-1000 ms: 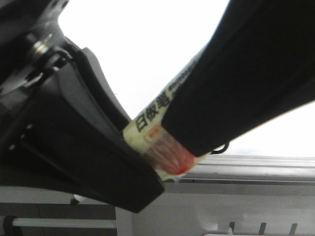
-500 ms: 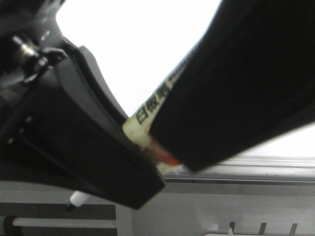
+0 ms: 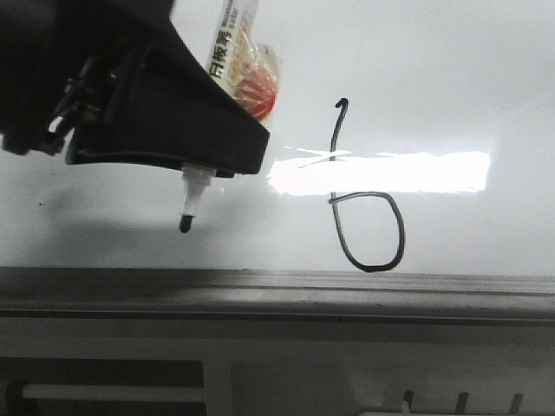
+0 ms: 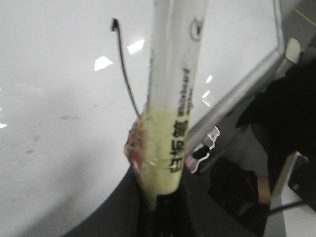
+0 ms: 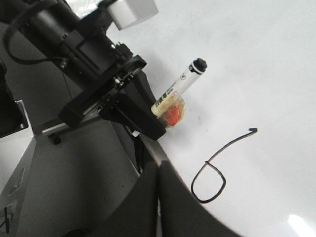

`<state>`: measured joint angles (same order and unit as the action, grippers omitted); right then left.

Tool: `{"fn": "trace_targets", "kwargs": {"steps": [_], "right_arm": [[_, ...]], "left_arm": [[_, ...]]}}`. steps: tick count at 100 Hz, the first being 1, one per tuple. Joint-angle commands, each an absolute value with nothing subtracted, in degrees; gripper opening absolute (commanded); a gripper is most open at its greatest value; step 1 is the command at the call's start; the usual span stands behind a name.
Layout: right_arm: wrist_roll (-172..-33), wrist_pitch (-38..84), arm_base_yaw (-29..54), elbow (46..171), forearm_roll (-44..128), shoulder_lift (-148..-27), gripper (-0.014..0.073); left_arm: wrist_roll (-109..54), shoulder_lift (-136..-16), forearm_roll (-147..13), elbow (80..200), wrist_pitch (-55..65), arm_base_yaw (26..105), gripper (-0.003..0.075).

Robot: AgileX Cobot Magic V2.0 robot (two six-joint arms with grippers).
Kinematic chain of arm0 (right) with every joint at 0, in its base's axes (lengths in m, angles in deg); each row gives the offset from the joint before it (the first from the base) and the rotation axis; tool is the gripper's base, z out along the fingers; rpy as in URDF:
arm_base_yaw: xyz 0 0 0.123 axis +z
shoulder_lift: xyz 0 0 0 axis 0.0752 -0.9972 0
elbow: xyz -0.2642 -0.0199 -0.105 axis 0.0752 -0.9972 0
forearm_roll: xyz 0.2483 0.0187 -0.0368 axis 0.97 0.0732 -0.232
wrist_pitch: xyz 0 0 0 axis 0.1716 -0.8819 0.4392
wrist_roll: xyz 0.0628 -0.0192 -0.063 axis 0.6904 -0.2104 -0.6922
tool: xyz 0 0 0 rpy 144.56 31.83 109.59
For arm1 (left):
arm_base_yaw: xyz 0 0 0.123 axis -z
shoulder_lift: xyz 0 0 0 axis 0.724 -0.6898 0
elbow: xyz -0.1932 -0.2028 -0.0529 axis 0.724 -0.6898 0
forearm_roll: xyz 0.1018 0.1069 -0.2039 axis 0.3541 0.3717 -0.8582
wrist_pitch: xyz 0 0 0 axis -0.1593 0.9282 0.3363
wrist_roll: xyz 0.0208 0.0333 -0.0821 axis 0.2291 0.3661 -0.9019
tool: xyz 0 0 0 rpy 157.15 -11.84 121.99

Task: Write number 6 on whiteboard

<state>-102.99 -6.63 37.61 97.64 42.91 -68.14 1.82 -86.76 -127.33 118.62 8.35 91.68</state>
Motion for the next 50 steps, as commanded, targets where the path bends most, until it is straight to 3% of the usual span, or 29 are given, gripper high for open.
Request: {"fn": "trace_targets", "kwargs": {"steps": [1, 50], "right_arm": [[-102.5, -3.6, 36.8, 99.5, 43.0, -67.0, -0.0064], [-100.1, -5.9, 36.8, 99.5, 43.0, -66.9, -0.0064]], "left_arm": [[3.1, -87.5, -135.4, 120.0, 2.5, 92.1, -0.0019], [3.1, -94.8, -137.9, 122.4, -5.3, 92.0, -0.0019]]}}
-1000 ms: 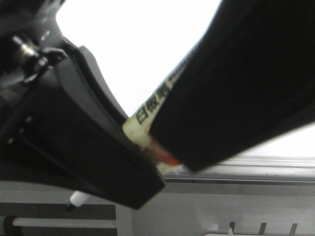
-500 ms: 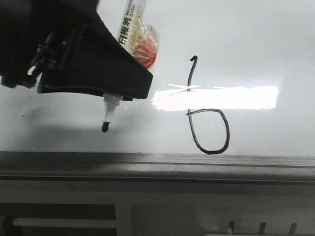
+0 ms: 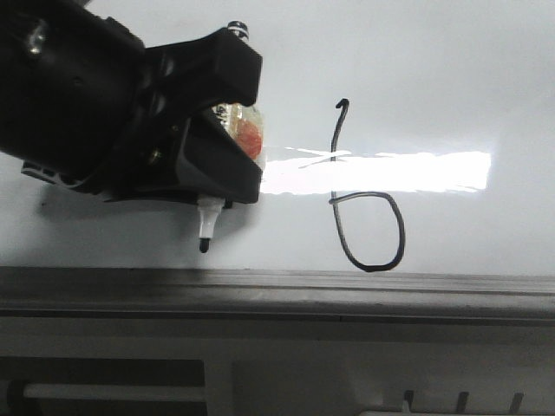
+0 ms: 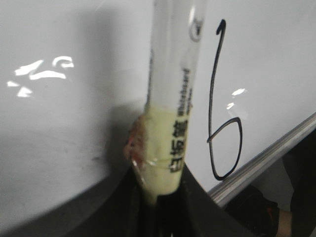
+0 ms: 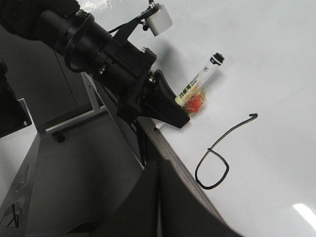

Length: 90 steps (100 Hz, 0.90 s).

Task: Write number 6 on whiteboard

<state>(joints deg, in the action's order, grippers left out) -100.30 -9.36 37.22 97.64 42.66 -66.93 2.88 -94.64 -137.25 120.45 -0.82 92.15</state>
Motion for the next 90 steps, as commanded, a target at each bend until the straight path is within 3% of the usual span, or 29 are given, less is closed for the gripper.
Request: {"fn": "trace_targets", "kwargs": {"steps": [1, 27, 90], "right_arm": [[-100.1, -5.9, 36.8, 99.5, 43.0, -66.9, -0.0064], [-100.1, -5.4, 36.8, 99.5, 43.0, -66.9, -0.0064], [-100.1, -4.4, 36.8, 99.5, 43.0, -67.0, -0.0064]], "left_arm": [[3.1, -94.8, -137.9, 122.4, -5.4, 92.0, -0.0019], [3.1, -94.9, -139.7, 122.8, -14.0, 92.0, -0.0019], [2.9, -98.9, -139.8, 122.8, -15.5, 92.0, -0.0018]]}}
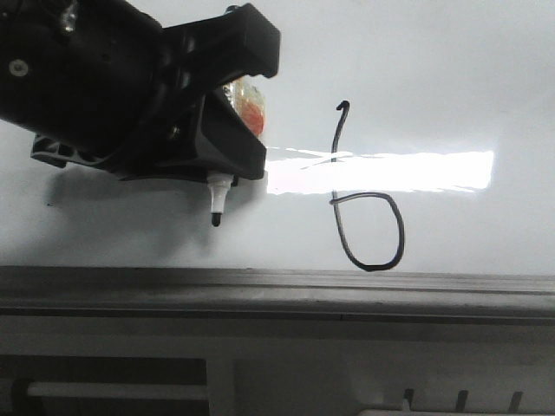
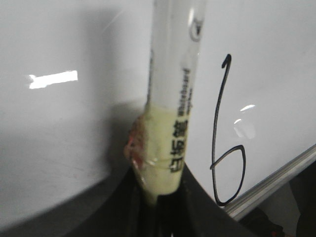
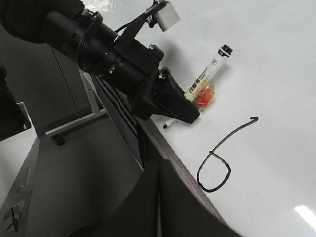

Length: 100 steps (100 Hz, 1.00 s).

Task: Write number 6 on whiteboard

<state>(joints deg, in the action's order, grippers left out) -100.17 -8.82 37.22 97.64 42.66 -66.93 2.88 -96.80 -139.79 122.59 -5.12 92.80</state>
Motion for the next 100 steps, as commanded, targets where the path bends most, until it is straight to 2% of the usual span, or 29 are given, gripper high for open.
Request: {"fn": "trace_targets", "kwargs": {"steps": [1, 10, 23, 33, 57, 65, 77, 84, 100], "right_arm": [[-100.1, -4.4, 36.8, 99.5, 43.0, -67.0, -0.0064], [-100.1, -4.4, 36.8, 99.5, 43.0, -67.0, -0.0064], [-100.1, -4.8, 36.8, 99.5, 43.0, -67.0, -0.0064], [-100.1, -5.2, 36.8, 99.5, 43.0, -67.0, -0.0064], [-100.1, -5.8, 36.8, 99.5, 43.0, -67.0, -0.0064], [-100.1, -5.9, 36.8, 99.5, 43.0, -67.0, -0.0064], [-100.1, -5.9, 36.8, 99.5, 43.0, -67.0, -0.0064], [-100.1, -5.9, 36.8, 99.5, 43.0, -67.0, -0.0064], [-100.1, -5.9, 36.8, 99.5, 43.0, -67.0, -0.0064]], "left_arm": [[2.9, -98.9, -139.8, 122.8, -15.5, 92.0, -0.0018], [2.9, -99.3, -139.8, 122.8, -15.5, 92.0, 0.0008], [2.9, -99.6, -140.0, 122.8, -15.9, 92.0, 0.0162], [2.9, -99.6, -140.0, 122.8, -16.6, 92.0, 0.0252], [2.9, -99.6, -140.0, 122.8, -17.1, 92.0, 0.0287], [2.8, -99.6, -140.2, 122.8, -17.4, 92.0, 0.0342], [2.8, -99.6, -141.8, 122.8, -19.1, 92.0, 0.0482], [2.8, -99.6, -141.8, 122.8, -20.8, 92.0, 0.0536], [2.8, -99.4, -141.8, 122.8, -21.4, 92.0, 0.0552]]}}
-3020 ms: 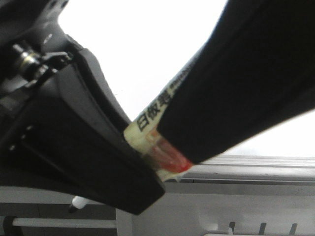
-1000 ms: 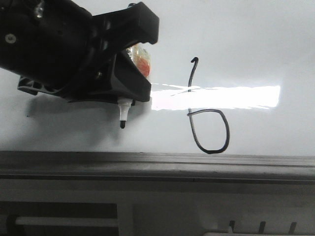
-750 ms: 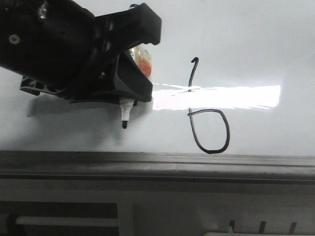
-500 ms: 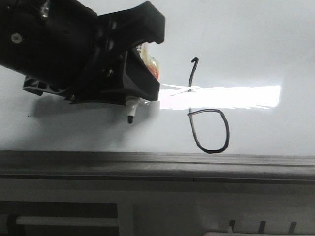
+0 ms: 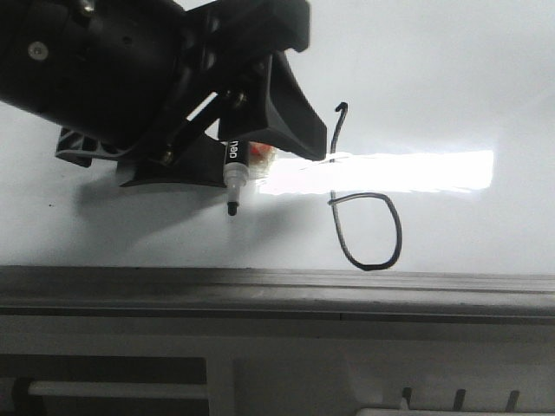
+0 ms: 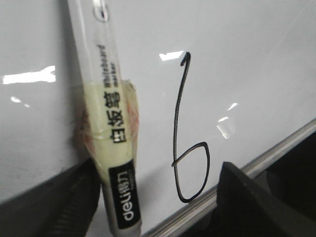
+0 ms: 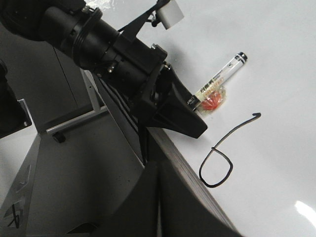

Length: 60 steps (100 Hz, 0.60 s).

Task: Write number 6 on whiteboard

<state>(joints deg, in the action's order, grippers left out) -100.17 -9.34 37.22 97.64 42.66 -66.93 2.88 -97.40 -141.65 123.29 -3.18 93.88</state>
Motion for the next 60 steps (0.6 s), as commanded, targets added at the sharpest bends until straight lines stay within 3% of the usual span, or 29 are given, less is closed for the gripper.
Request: {"fn": "trace_targets", "kwargs": {"steps": [1, 20, 36, 50, 60], "right_arm": [[-100.1, -5.9, 36.8, 99.5, 43.0, -67.0, -0.0064], [-100.1, -5.0, 36.8, 99.5, 43.0, -66.8, -0.0064], [-100.1, -3.1, 36.8, 99.5, 42.7, -65.4, -0.0064], [-100.1, -2.9, 36.8, 99.5, 42.5, -63.4, -0.0064], [-100.1, -2.8, 36.8, 99.5, 41.4, -61.4, -0.0064]], "left_arm": [[2.8, -99.3, -141.8, 122.8, -21.4, 92.0, 0.0552], [2.8, -95.8, -139.6, 122.8, -19.5, 92.0, 0.0542], [2.8, -90.5, -134.2, 122.8, -16.2, 92.0, 0.0475], [2.8, -85.0, -130.4, 122.8, -13.3, 92.0, 0.0383], [2.8, -80.6, -126.8, 122.8, -10.8, 92.0, 0.0238]]}}
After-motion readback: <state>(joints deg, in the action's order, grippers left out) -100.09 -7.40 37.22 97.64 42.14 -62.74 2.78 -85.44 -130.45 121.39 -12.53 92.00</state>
